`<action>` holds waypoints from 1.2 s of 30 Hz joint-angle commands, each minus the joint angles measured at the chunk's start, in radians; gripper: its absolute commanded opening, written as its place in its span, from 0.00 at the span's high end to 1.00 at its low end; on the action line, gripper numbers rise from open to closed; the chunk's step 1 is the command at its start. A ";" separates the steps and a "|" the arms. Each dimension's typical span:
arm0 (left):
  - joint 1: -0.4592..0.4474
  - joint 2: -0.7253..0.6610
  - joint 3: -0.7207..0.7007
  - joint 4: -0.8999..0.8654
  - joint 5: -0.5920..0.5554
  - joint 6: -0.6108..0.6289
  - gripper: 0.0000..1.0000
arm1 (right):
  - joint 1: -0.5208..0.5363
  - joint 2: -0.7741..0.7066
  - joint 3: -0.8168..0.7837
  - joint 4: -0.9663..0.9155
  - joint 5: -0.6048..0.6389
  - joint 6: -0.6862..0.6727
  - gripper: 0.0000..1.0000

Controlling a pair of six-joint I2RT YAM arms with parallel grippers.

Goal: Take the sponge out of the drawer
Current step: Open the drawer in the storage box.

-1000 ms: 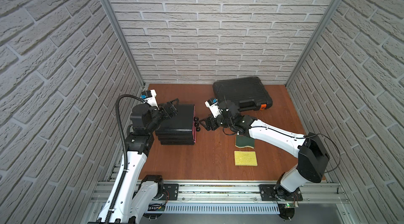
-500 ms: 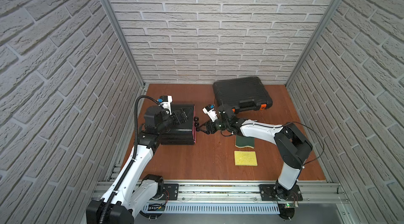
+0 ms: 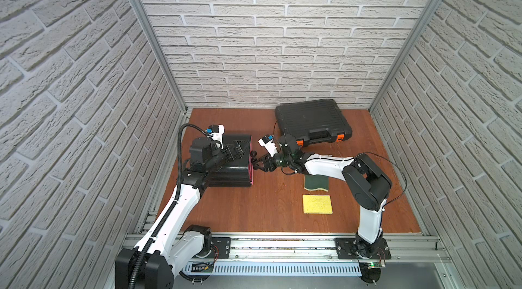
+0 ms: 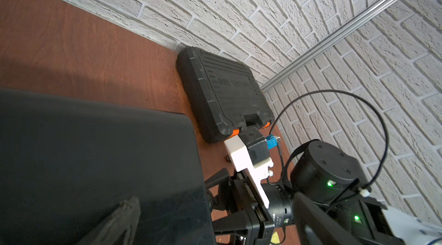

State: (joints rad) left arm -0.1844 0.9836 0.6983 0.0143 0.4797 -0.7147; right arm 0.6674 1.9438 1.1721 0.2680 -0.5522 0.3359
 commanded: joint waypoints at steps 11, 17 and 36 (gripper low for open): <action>0.018 0.048 -0.052 0.107 0.028 -0.019 0.02 | -0.011 0.092 0.083 0.090 -0.064 0.032 0.47; 0.023 0.051 -0.049 0.107 0.028 -0.021 0.02 | -0.012 0.096 0.074 0.108 -0.079 0.038 0.51; 0.039 0.135 -0.062 0.167 0.037 -0.043 0.02 | -0.027 0.071 0.009 0.166 -0.079 0.070 0.88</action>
State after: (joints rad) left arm -0.1574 1.0889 0.6739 0.2451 0.5072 -0.7361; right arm 0.6403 2.0399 1.2163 0.3882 -0.6582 0.4042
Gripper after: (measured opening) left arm 0.983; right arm 0.302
